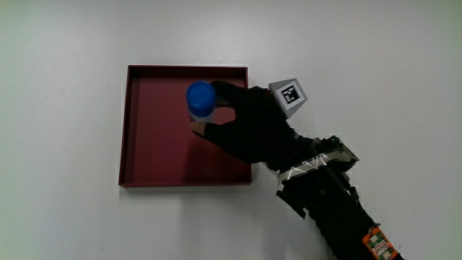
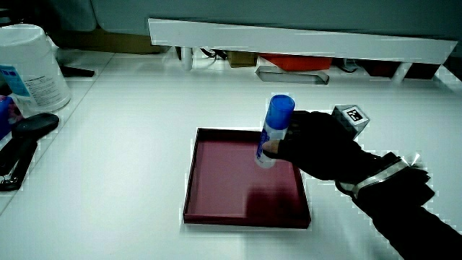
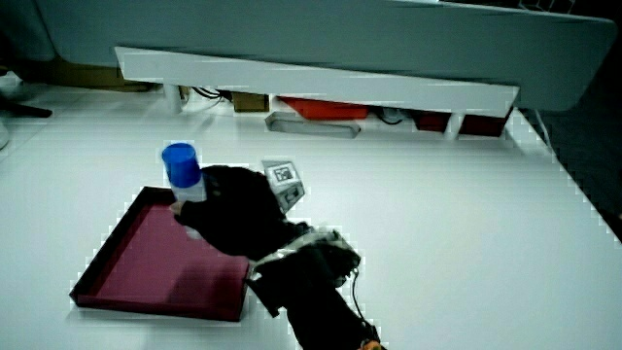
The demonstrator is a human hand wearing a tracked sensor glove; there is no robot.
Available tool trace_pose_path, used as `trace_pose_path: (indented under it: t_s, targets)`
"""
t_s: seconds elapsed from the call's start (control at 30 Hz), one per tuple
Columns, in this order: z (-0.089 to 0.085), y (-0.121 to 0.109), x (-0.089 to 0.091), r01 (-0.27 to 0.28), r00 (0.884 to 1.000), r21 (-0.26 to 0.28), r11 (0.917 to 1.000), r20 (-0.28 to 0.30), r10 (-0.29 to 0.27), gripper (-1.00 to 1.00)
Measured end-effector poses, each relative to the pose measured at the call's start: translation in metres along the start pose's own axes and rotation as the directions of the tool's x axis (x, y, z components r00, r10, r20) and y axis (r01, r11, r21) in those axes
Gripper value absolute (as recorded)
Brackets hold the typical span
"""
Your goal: Place glue into plate
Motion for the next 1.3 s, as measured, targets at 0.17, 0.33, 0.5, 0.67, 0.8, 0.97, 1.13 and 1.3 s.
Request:
trace_pose_path:
  t_s: [0.17, 0.33, 0.5, 0.67, 0.8, 0.97, 1.13, 1.3]
  targets:
    - [-0.012, 0.004, 0.012, 0.022, 0.999, -0.023, 0.9995, -0.025, -0.023, 0.0]
    - [-0.02, 0.004, 0.024, 0.058, 0.998, -0.053, 0.9969, -0.009, -0.058, 0.0]
    - [-0.022, 0.003, 0.031, 0.073, 0.997, -0.055, 0.9958, -0.032, -0.075, 0.0]
    - [-0.022, 0.002, 0.037, 0.079, 0.995, -0.058, 0.9952, -0.061, -0.082, 0.0]
    - [-0.022, 0.002, 0.038, 0.089, 0.994, -0.057, 0.9944, -0.054, -0.093, -0.11]
    - [-0.023, 0.001, 0.037, 0.122, 0.991, -0.084, 0.989, -0.05, -0.126, -0.39]
    - [-0.02, -0.006, 0.03, 0.153, 0.988, -0.146, 0.9773, 0.0, -0.155, -0.67]
    - [-0.003, -0.02, 0.012, 0.178, 0.984, -0.181, 0.9671, 0.036, -0.175, -0.94]
